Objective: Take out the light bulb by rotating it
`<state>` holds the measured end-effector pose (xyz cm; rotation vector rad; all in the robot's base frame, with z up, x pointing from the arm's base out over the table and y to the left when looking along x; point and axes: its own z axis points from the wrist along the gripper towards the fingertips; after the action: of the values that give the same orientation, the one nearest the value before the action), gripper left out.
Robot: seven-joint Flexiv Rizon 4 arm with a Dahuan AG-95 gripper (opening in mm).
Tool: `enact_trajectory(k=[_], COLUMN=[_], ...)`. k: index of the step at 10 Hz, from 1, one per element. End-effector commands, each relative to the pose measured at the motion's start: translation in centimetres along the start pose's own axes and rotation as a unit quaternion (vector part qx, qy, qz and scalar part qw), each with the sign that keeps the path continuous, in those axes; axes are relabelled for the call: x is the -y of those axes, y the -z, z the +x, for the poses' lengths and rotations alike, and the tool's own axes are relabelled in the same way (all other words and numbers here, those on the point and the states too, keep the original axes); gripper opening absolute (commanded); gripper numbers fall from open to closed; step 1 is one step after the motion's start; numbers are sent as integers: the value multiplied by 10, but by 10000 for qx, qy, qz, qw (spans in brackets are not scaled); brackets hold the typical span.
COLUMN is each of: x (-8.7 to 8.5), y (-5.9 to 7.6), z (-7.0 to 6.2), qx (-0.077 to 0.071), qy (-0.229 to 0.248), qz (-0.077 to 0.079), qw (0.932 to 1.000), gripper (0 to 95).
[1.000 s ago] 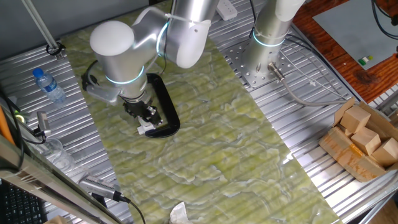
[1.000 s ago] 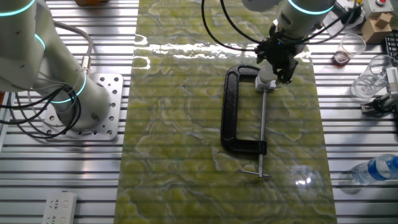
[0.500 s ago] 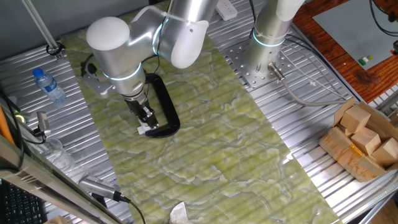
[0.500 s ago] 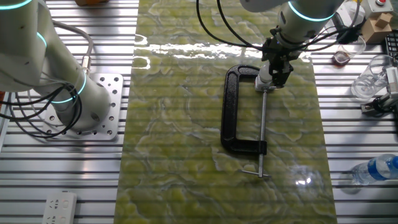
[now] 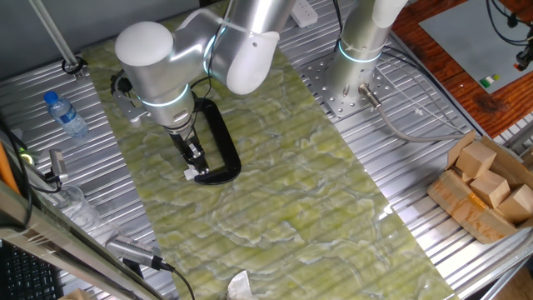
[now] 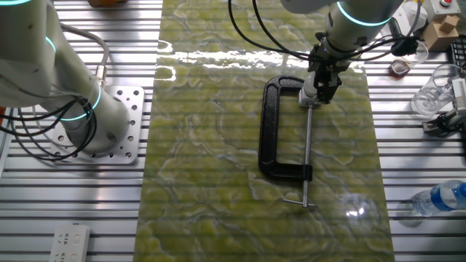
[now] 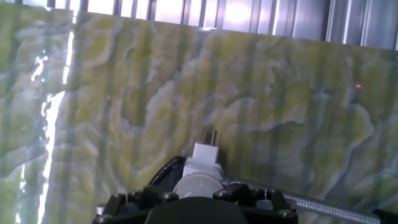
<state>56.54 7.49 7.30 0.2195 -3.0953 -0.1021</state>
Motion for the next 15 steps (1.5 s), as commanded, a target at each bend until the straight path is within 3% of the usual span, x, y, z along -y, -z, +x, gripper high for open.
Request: enact_trajectory(k=[1, 2, 4, 5, 12, 14, 15], x=[0, 0, 0, 0, 0, 0, 0], y=[-1, -1, -1, -2, -3, -3, -3], z=[0, 0, 0, 0, 0, 0, 0], qx=[2, 3, 3, 11, 18, 5, 4], qy=[-3, -10, -36, -57, -43, 748, 1333], qz=[10, 28, 79, 98, 99, 105, 127], qw=[10000, 10000, 10000, 9999, 9999, 9971, 9910], gripper=[760, 760, 380, 0, 0, 0, 0])
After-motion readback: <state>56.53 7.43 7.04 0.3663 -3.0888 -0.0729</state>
